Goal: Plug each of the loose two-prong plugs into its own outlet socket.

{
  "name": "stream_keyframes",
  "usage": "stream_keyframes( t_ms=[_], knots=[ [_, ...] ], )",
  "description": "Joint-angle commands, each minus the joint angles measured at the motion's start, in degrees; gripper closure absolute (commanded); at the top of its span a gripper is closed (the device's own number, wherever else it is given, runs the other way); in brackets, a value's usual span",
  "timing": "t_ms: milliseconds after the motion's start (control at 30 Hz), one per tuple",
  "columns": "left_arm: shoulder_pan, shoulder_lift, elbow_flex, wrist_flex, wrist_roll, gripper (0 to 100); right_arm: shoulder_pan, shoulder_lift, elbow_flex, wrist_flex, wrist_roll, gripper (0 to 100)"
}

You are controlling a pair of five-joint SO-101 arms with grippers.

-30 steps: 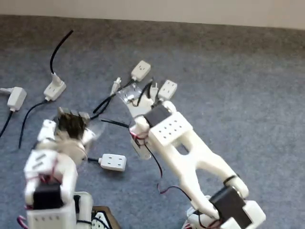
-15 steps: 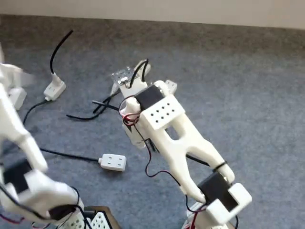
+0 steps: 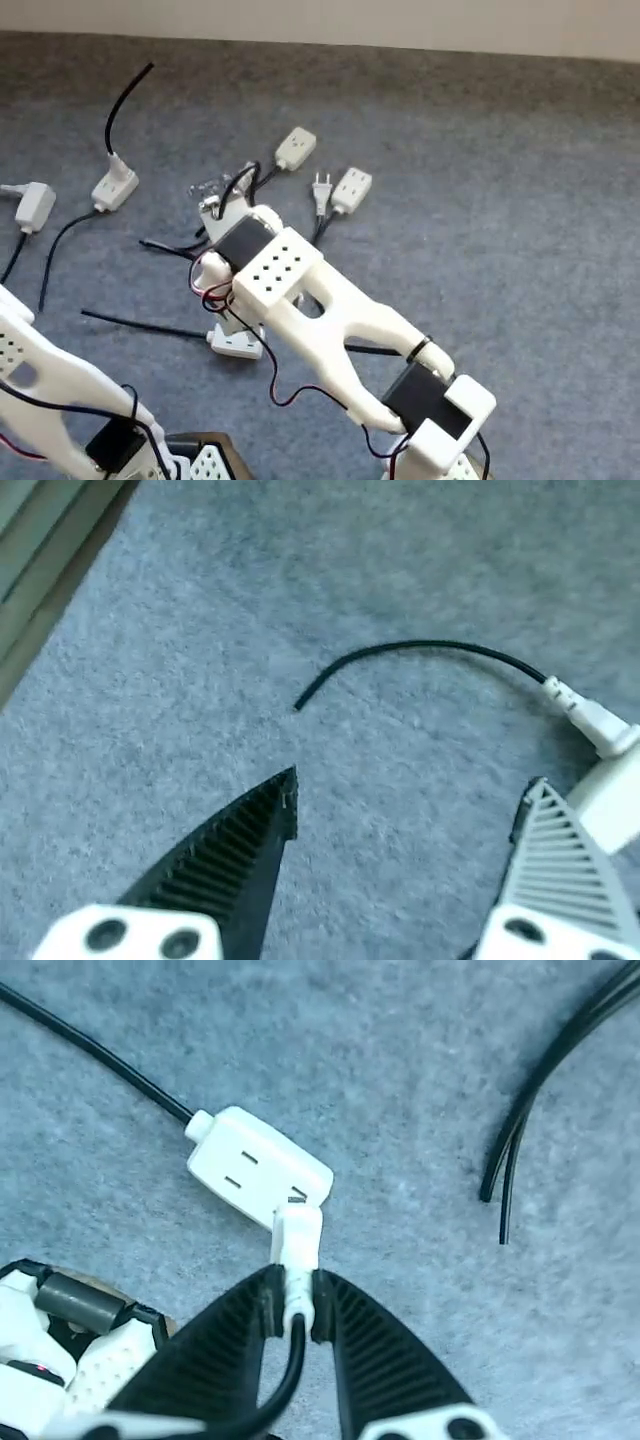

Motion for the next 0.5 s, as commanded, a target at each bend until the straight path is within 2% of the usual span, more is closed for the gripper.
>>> stream_keyframes(
  t_ms=[0, 267, 367, 467],
  knots=[
    [-0.5, 2.3, -8.3, 0.3, 0.2, 66, -0.5, -0.8, -2.8, 0.5, -4.3, 99.0],
    [-0.5, 7.3, -16.5, 3.3, 0.1, 66, -0.1, -0.7, -2.1, -2.8, -5.6, 98.9],
    [-0.6, 8.3, -18.9, 3.5, 0.1, 66, -0.2, -0.7, -2.1, -2.6, -9.9, 98.9],
    [-0.6, 8.7, -20.1, 3.6, 0.1, 66, -0.3, -0.7, -2.1, -2.5, -10.4, 98.9]
  ],
)
